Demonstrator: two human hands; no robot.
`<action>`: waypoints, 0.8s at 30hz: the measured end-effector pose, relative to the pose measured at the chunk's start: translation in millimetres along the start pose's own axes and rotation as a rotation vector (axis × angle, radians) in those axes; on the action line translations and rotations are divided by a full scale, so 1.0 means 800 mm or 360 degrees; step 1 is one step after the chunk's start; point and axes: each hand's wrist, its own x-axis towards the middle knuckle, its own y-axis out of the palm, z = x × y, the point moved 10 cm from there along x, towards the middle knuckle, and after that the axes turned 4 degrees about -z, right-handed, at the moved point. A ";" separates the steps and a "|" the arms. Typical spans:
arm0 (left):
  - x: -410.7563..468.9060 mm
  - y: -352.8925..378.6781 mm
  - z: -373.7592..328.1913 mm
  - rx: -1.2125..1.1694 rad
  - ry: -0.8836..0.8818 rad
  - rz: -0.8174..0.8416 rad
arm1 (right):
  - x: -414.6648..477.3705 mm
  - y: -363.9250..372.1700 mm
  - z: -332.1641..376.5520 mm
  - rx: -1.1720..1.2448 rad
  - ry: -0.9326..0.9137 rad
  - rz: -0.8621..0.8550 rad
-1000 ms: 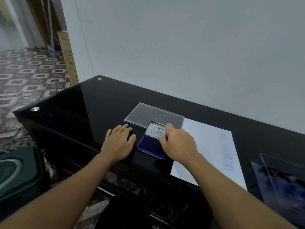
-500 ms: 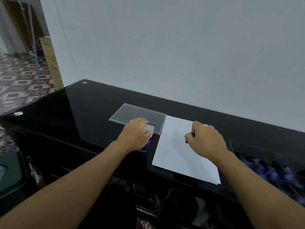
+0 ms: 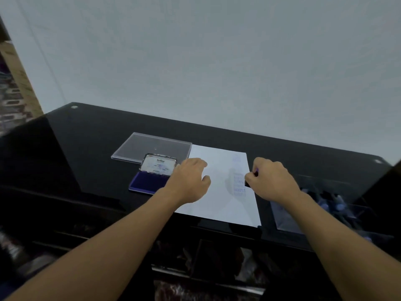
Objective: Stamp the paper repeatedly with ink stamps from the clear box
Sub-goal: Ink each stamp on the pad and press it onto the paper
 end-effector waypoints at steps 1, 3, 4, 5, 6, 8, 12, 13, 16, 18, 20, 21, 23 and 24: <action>0.000 0.007 -0.001 -0.0002 0.0007 0.0011 | 0.000 0.005 -0.002 0.0015 0.0000 0.0025; 0.001 0.020 -0.003 0.0004 0.0031 0.0028 | -0.002 0.017 -0.005 0.0028 0.0003 0.0075; 0.001 0.026 -0.003 0.0012 0.0044 0.0038 | -0.003 0.023 -0.006 0.0030 0.0009 0.0101; 0.001 0.032 -0.003 0.0022 0.0056 0.0041 | -0.003 0.028 -0.007 0.0031 0.0010 0.0124; 0.001 0.037 -0.003 0.0032 0.0064 0.0036 | -0.004 0.034 -0.007 0.0032 0.0006 0.0146; 0.000 0.044 -0.005 0.0052 0.0089 0.0010 | -0.004 0.044 -0.006 0.0039 -0.0010 0.0189; 0.003 0.056 -0.005 0.0068 0.0126 -0.0032 | -0.002 0.060 -0.003 0.0017 -0.0043 0.0272; 0.004 0.059 -0.004 0.0072 0.0129 -0.0038 | -0.001 0.063 -0.003 0.0004 -0.0050 0.0284; 0.006 0.065 0.000 0.0077 0.0111 -0.0033 | 0.000 0.069 -0.002 -0.0012 -0.0065 0.0308; 0.004 0.067 -0.001 0.0060 0.0097 -0.0008 | 0.000 0.072 -0.002 -0.0018 -0.0073 0.0325; 0.003 0.069 -0.003 0.0045 0.0096 0.0009 | 0.000 0.075 -0.001 -0.0031 -0.0074 0.0340; 0.003 0.070 -0.003 0.0050 0.0097 0.0014 | -0.001 0.075 -0.001 -0.0036 -0.0074 0.0341; 0.002 0.073 -0.003 0.0066 0.0109 0.0015 | 0.000 0.076 -0.001 -0.0035 -0.0076 0.0335; 0.001 0.074 -0.004 0.0075 0.0116 0.0012 | 0.000 0.076 0.000 -0.0033 -0.0079 0.0333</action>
